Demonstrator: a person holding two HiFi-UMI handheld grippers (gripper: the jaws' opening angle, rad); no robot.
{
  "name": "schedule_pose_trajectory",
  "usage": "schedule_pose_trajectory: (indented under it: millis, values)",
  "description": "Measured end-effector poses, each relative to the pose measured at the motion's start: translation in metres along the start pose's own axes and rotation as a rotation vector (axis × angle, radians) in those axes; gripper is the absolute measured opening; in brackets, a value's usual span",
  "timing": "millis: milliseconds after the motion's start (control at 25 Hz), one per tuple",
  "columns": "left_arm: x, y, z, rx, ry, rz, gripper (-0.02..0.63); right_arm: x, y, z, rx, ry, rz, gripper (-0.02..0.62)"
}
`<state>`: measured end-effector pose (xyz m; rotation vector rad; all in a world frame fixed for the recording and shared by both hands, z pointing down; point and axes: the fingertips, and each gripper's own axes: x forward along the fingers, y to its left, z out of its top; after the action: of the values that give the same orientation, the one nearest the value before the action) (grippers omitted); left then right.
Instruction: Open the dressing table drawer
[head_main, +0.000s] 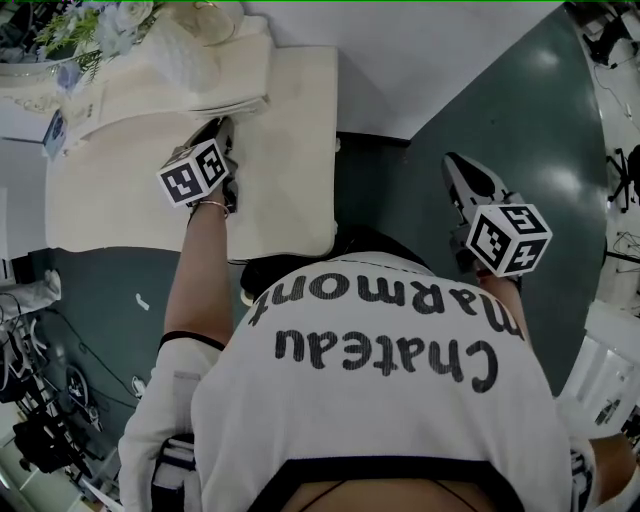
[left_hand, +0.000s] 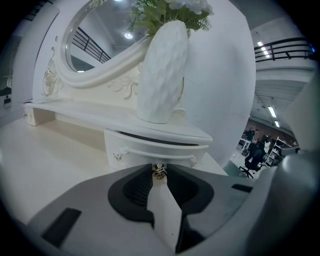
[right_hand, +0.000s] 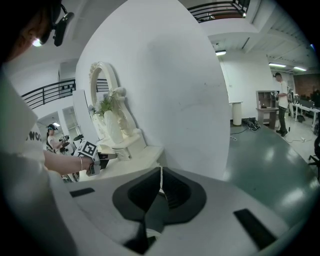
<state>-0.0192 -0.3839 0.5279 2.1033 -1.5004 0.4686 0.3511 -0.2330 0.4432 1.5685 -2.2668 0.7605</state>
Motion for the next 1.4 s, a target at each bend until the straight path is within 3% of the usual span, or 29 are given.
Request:
schedule_pose_trajectory:
  millis: [1400]
  values:
    - [-0.023, -0.009, -0.014, -0.021, -0.029, 0.002, 0.094, 0.007, -0.002, -0.009, -0.021, 0.022, 0.025, 0.028]
